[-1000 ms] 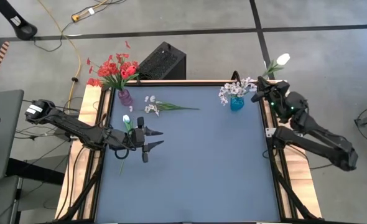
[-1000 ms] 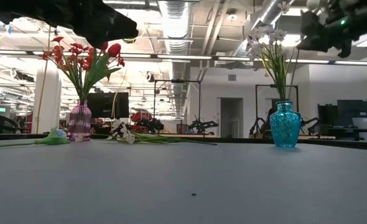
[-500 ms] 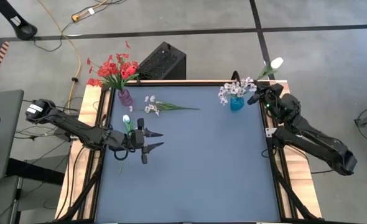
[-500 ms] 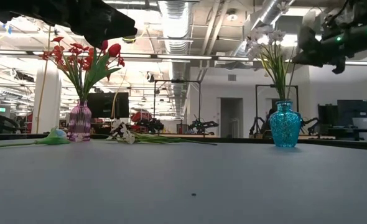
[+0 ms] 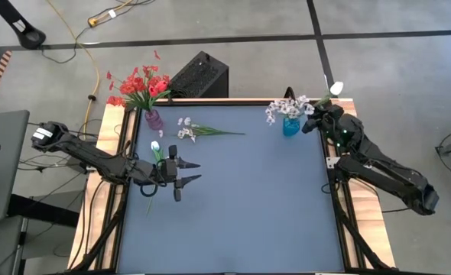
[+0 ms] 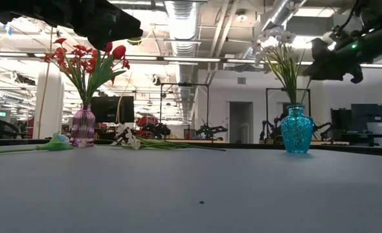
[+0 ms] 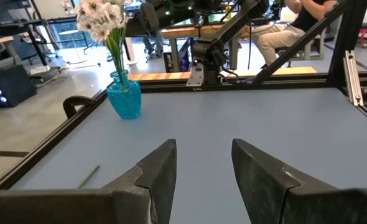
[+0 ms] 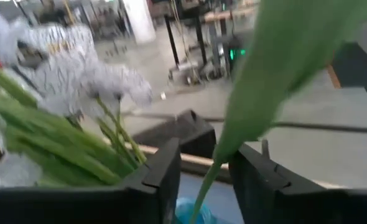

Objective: Sort flowers into vase by color
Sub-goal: Put the right white flower into the blue vase, then put the white flower into the blue vase

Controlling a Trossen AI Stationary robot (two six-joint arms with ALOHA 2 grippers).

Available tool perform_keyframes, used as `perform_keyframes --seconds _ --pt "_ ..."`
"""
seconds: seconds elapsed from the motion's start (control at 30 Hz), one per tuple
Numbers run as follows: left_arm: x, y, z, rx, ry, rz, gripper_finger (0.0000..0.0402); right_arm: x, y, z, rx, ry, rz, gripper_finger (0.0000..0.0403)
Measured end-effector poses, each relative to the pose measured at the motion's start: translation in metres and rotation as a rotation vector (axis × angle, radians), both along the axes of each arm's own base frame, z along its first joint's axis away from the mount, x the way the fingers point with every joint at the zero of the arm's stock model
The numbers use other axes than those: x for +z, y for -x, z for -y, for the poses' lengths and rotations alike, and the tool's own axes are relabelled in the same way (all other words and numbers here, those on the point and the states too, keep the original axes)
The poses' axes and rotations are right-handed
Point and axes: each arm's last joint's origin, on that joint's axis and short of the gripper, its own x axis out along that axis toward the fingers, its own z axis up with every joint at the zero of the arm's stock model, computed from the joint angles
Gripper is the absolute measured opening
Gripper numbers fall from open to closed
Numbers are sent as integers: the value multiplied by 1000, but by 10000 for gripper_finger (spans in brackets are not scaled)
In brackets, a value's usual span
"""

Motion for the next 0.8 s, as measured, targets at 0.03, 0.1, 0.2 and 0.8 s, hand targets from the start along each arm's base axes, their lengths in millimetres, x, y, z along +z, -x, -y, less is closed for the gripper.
perform_keyframes --seconds 0.03,0.1,0.2,0.8 --pt "0 0 0 0 0 0 145 1 1 -1 1 -18 -20 168" --pt "0 0 0 0 0 0 145 5 2 -3 7 -51 -58 180" --pt "0 0 0 0 0 0 145 13 4 -7 36 -90 -93 196" --pt "-3 0 2 -48 36 -27 145 51 2 -16 212 -421 -264 207"
